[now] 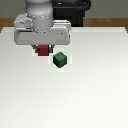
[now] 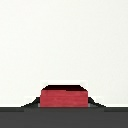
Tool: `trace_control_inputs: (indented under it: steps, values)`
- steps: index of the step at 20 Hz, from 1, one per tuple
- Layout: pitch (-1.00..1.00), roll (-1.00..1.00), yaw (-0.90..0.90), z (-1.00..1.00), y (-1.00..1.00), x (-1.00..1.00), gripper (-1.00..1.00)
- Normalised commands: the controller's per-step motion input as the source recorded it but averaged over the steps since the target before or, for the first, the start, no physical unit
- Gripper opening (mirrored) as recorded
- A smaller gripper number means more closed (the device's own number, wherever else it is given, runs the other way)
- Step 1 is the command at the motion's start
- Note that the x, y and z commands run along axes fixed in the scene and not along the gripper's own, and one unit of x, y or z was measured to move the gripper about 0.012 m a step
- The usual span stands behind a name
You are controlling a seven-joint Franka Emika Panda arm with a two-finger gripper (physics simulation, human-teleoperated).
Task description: Place the red cube on top of the green cube.
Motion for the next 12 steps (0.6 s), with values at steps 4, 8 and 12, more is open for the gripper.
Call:
trace_control_inputs:
  steps: [4,8,12]
  values:
    - [0.0,0.0,0.0,0.0,0.0,-1.0,-1.0]
    - [0.0,0.0,0.0,0.0,0.25,-0.25,-1.0]
    - [0.0,0.0,0.0,0.0,1.0,0.0,-1.0]
